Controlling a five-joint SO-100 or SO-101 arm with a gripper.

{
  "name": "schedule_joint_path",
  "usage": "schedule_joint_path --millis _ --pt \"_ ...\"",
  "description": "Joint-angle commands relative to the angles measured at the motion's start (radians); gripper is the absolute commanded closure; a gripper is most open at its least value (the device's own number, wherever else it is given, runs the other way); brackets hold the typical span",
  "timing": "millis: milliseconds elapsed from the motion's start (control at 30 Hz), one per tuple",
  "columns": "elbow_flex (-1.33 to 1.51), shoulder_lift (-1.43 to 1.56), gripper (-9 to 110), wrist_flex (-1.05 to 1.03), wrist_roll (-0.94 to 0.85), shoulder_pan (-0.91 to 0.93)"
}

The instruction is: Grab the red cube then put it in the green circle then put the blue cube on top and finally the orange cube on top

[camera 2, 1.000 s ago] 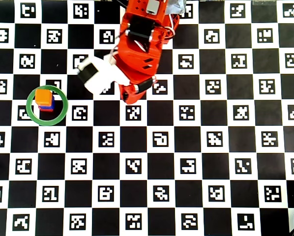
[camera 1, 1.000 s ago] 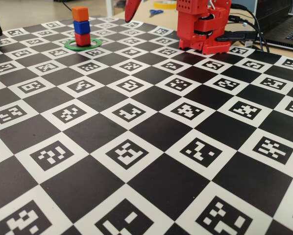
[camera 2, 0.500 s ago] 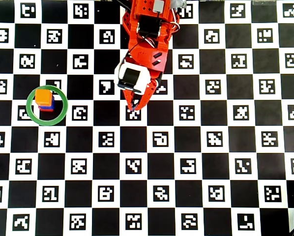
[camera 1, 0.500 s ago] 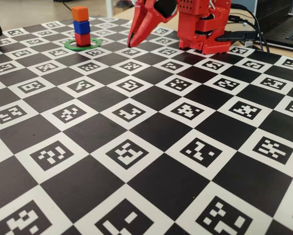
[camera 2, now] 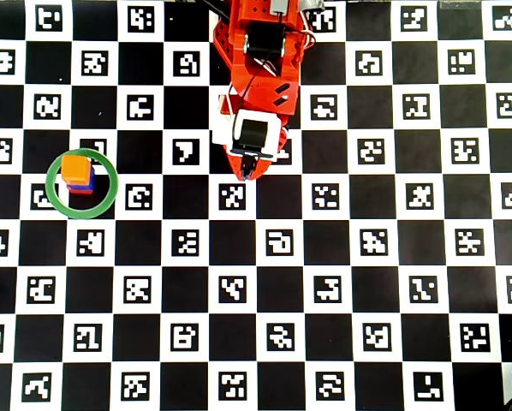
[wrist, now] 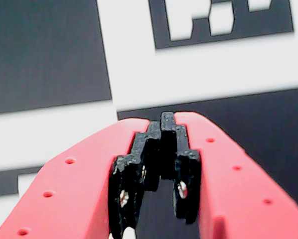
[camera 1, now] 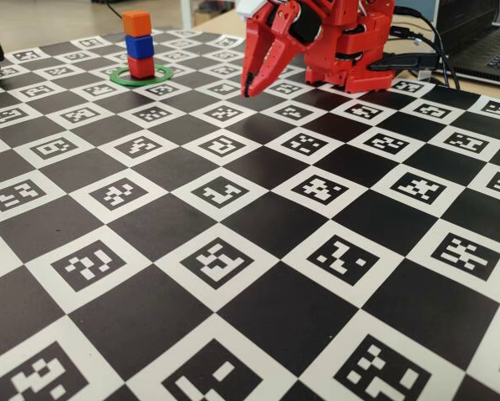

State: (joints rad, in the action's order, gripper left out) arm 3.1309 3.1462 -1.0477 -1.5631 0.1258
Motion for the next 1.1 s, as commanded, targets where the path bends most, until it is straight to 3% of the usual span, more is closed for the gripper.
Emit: schedule_joint_path --millis 0,267,1067 --pt "0.054 0.055 107 -0.120 0.003 -0.017" --pt "0.054 0.146 107 -0.272 0.046 -0.020" --pt "0.054 0.212 107 -0.308 0.037 -0.071"
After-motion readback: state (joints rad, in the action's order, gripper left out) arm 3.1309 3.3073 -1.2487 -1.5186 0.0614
